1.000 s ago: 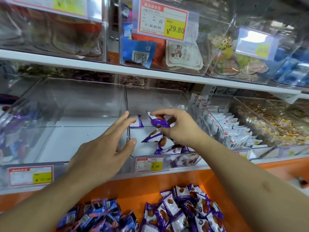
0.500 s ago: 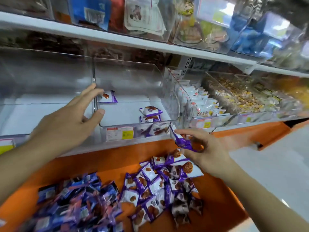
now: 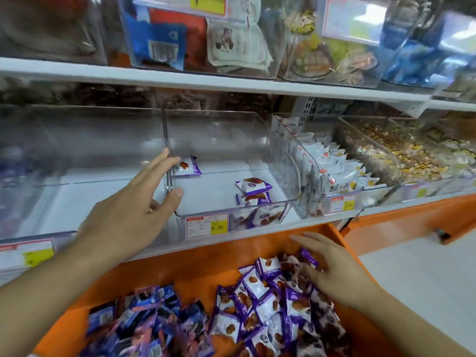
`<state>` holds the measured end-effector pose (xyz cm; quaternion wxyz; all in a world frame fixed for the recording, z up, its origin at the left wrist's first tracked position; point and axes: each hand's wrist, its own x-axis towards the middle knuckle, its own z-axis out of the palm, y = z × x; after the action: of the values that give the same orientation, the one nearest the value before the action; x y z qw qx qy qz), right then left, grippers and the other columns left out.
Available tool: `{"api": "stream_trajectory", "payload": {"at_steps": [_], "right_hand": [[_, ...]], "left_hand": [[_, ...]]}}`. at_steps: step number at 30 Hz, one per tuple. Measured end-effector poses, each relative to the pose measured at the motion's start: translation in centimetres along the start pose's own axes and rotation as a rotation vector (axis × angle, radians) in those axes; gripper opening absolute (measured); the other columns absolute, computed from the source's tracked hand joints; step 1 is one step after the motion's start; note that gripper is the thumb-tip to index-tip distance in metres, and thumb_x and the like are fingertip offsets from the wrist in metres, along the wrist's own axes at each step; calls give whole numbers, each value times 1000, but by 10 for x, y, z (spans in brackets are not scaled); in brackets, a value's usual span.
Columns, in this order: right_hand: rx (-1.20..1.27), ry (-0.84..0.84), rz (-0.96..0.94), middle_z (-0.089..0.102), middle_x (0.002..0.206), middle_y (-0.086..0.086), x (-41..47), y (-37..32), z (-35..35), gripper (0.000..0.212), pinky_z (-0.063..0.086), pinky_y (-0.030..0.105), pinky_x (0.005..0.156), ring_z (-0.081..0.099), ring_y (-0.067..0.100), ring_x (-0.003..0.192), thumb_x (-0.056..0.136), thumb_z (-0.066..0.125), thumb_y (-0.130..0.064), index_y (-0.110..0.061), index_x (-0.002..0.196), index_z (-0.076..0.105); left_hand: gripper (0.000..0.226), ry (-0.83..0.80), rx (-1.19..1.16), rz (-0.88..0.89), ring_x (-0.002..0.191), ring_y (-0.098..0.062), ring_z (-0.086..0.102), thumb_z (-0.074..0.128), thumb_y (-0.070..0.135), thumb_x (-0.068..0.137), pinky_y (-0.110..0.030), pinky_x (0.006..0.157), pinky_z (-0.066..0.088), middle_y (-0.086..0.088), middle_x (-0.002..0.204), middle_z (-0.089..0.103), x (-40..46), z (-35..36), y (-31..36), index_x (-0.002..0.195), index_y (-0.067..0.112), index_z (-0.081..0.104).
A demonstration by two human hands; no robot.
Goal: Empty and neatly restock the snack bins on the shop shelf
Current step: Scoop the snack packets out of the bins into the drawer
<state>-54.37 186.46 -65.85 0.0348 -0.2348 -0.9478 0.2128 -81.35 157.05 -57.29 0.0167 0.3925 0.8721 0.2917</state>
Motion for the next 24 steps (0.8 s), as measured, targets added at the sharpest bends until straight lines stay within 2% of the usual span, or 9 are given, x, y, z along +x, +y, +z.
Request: {"api": "stream_trajectory", "payload": {"at_steps": [3,6,8,11,13,17,20,22,24], "right_hand": [[147,113,-149,62,131,-25,9,-58,-32,50,55,27,95,63,3,119,94,73,-19,-51,131,65],[268,236,-256,70,118,-19,31,-116,-65,37,55,18,81,67,5,109,96,73,-14,-41,121,73],[296,267,-278,69,114,-17,60,-138,-76,35,55,17,80,68,4,104,95,73,-14,-36,122,73],[241,194,-215,64,127,-16,118,-151,-72,46,55,24,92,64,2,109,93,76,-24,-38,136,64],[173,75,-184,58,142,-14,154,-159,-59,60,52,32,104,59,8,122,92,77,-33,-40,147,54],[-3,-103,-285,44,161,-8,213,-194,-25,79,35,26,115,42,15,145,89,81,-37,-35,158,42],[-83,-182,-305,50,156,-1,246,-216,2,77,42,29,106,50,22,137,89,80,-34,-28,156,43],[-136,-208,-325,61,137,4,262,-219,19,59,44,31,91,57,27,121,87,80,-27,-22,141,56],[-171,-193,-339,65,121,3,267,-212,28,47,47,32,85,60,26,108,83,79,-22,-21,127,64]], "left_hand": [[58,-6,-4,-2,89,12,62,30,72,97,-38,73,57,51,156,-12,0,-2,0,151,66,10],[60,-4,-2,-4,87,12,62,28,73,96,-30,68,52,49,157,-15,0,-2,0,151,66,5],[61,-4,-6,-6,86,11,63,28,73,96,-27,66,53,50,156,-16,0,-2,-1,152,66,5],[61,-4,-18,-6,83,12,64,32,72,97,-29,66,58,53,153,-17,0,-3,-2,153,66,6],[61,-7,-17,-7,82,11,65,32,72,97,-28,67,59,53,153,-18,0,-3,-1,153,65,6],[64,-20,-6,-18,82,12,64,28,75,94,-25,69,59,53,152,-19,2,-5,0,152,67,2],[63,-31,0,-31,80,9,66,28,75,94,-26,69,60,54,151,-22,3,-6,-1,150,69,-1],[63,-32,2,-35,80,7,67,30,74,95,-27,70,60,54,150,-24,3,-6,-2,150,69,-2],[63,-37,2,-27,81,7,67,31,73,96,-30,69,61,54,150,-24,3,-6,-3,150,68,-1]]}}
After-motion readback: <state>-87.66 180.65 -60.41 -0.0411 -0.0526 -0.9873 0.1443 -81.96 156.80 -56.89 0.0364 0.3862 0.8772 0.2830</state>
